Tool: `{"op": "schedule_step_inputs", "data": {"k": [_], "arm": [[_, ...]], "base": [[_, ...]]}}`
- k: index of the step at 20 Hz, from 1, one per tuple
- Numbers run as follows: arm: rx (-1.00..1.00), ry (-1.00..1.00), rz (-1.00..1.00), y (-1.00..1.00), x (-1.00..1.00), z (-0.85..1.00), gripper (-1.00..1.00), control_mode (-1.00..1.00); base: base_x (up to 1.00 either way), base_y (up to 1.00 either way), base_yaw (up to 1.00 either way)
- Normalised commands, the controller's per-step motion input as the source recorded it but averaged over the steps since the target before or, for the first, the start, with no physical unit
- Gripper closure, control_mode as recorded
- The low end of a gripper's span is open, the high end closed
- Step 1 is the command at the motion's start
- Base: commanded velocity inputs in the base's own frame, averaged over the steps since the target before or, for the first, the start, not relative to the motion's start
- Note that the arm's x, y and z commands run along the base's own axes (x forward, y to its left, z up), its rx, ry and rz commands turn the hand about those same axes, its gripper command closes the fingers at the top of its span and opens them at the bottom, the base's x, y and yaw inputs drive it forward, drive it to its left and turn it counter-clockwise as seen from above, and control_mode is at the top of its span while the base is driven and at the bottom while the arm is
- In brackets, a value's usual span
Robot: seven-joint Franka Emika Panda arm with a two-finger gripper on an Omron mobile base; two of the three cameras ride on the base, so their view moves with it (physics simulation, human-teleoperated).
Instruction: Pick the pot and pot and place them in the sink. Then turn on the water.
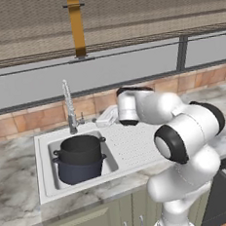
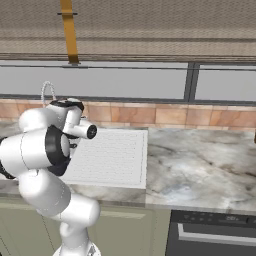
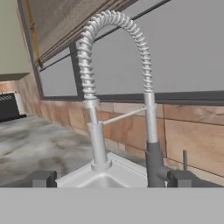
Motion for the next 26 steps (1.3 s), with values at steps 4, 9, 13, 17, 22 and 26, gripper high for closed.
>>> {"op": "schedule_step_inputs", "data": {"k": [4,9,13,17,22,26], "arm": [[0.0,0.0,0.0,0.01,0.29,-0.13,-1.0,-1.0],[0.0,0.0,0.0,0.06,0.21,-0.08,-1.0,-1.0],[0.0,0.0,-0.01,0.16,0.29,-0.14,-1.0,-1.0],[0.0,0.0,-0.01,0.13,0.21,-0.13,-1.0,-1.0],[0.0,0.0,-0.01,0.16,0.2,-0.24,-1.0,-1.0],[0.0,0.0,-0.02,0.08,0.23,-0.24,-1.0,-1.0]], "base": [[0.0,0.0,0.0],[0.0,0.0,0.0],[0.0,0.0,0.0],[0.0,0.0,0.0],[0.0,0.0,0.0],[0.0,0.0,0.0]]}}
